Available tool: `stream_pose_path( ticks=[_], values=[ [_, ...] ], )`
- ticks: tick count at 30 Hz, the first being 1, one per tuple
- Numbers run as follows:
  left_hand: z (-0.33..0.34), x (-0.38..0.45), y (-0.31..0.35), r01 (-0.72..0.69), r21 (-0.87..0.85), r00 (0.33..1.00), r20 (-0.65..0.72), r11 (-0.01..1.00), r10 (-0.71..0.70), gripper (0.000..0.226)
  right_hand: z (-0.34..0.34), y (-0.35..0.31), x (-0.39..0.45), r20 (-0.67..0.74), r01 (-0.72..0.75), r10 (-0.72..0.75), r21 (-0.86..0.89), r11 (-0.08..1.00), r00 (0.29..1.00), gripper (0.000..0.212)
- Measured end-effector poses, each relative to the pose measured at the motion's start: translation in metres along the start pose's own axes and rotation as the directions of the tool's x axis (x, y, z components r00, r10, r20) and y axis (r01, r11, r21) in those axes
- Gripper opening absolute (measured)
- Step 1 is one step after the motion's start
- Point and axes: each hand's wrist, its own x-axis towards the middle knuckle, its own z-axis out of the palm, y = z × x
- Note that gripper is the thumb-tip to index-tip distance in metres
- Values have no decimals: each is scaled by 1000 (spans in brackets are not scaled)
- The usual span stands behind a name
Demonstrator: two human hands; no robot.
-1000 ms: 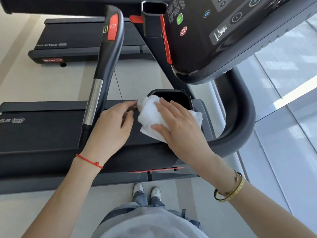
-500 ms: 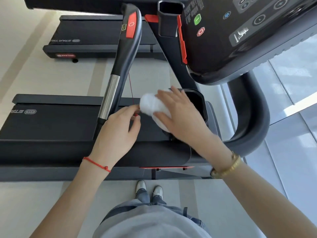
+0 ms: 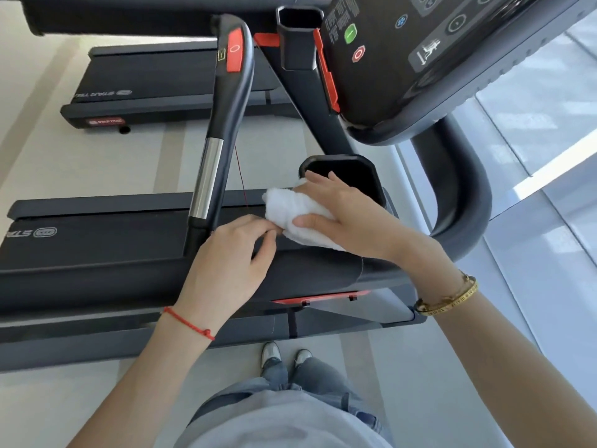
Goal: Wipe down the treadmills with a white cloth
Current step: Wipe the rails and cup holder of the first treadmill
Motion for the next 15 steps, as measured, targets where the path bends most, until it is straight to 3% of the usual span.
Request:
stream_pose_path(
  ticks=[9,15],
  values=[
    [0,-19,2,-35,45,996,-82,998,39,21,17,-15,-59,-213,-45,33,-51,998,977,48],
    [13,-31,14,-75,64,990,-116,995,82,24,28,15,-113,-524,-171,115,-58,984,844,38]
  ],
)
